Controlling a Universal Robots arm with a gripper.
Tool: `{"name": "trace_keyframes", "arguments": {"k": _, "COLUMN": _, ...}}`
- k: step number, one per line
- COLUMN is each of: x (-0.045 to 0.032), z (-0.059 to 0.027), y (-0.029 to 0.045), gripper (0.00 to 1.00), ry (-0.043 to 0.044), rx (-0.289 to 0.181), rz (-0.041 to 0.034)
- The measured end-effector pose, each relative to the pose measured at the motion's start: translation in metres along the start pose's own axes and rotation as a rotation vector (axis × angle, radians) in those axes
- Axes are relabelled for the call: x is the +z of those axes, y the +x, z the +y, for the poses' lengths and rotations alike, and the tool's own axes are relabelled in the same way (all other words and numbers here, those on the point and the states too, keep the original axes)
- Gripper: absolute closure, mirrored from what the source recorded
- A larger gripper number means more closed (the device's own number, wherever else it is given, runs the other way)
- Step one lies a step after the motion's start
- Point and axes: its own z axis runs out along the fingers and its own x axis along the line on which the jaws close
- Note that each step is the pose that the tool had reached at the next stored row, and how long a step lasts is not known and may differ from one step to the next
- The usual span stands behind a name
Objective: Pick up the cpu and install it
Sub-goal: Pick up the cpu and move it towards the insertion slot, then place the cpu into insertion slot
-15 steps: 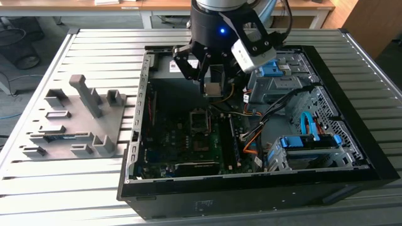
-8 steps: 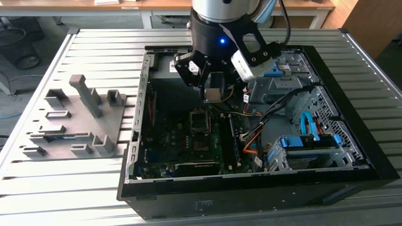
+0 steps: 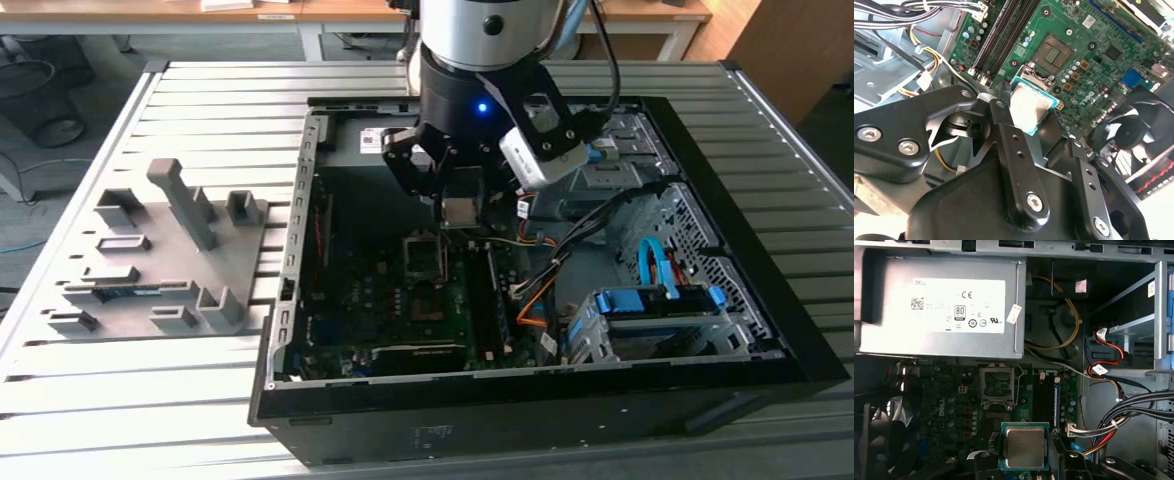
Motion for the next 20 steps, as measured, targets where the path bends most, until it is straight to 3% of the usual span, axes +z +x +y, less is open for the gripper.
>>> {"name": "trace_keyframes", "arguments": {"k": 18, "x": 0.0034, "z": -0.0001, "y": -0.0010, "gripper": 0.53, "ry": 0.0013, "rx": 0.000, "rz": 0.0000}}
{"name": "trace_keyframes", "arguments": {"k": 20, "x": 0.0034, "z": -0.0001, "y": -0.0009, "gripper": 0.53, "ry": 0.0142, "rx": 0.000, "rz": 0.0002}}
